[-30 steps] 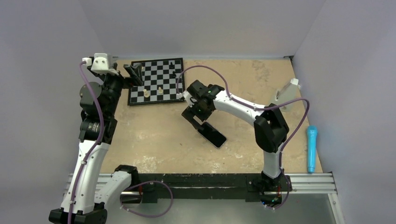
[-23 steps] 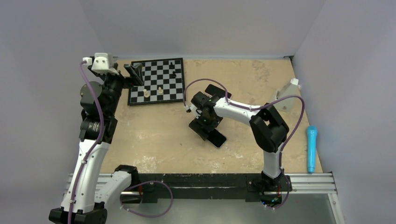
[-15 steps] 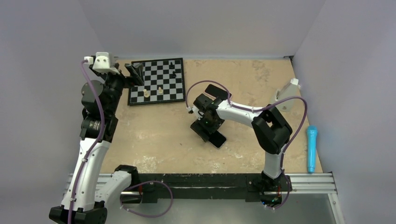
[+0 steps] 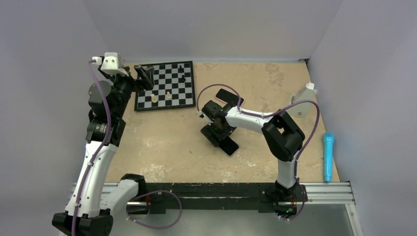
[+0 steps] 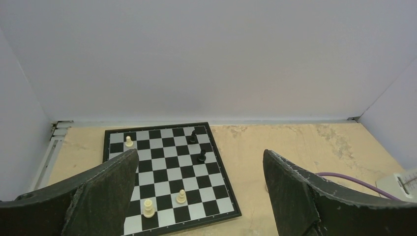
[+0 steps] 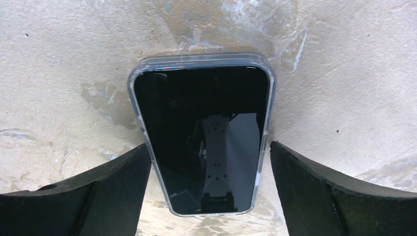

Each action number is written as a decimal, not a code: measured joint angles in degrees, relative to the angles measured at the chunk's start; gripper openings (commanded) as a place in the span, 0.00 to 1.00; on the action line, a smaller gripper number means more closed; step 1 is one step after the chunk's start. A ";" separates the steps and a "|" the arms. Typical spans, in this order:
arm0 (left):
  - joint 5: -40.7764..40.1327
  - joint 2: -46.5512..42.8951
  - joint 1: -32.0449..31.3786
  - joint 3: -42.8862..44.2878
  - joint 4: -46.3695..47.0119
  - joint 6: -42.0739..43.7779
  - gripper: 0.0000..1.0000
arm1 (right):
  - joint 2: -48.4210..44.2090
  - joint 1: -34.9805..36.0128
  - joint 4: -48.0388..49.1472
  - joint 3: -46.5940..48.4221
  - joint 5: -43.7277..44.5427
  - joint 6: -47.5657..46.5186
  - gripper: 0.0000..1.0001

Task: Take the phone out of the phone case
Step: Pick up the phone at the center of the board.

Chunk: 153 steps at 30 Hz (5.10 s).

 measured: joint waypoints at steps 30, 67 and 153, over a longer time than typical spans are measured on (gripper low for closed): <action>33.97 36.33 -10.27 10.69 -7.34 -27.04 0.73 | -27.54 -17.18 37.24 -19.80 -12.83 22.29 0.00; 32.28 41.40 -17.57 13.09 -14.27 -23.26 0.00 | -26.99 -8.33 38.32 -14.38 -13.09 21.59 0.81; 33.27 0.04 -21.70 -22.95 4.61 -32.87 0.34 | -29.66 -23.17 86.77 -30.42 -59.23 59.47 0.00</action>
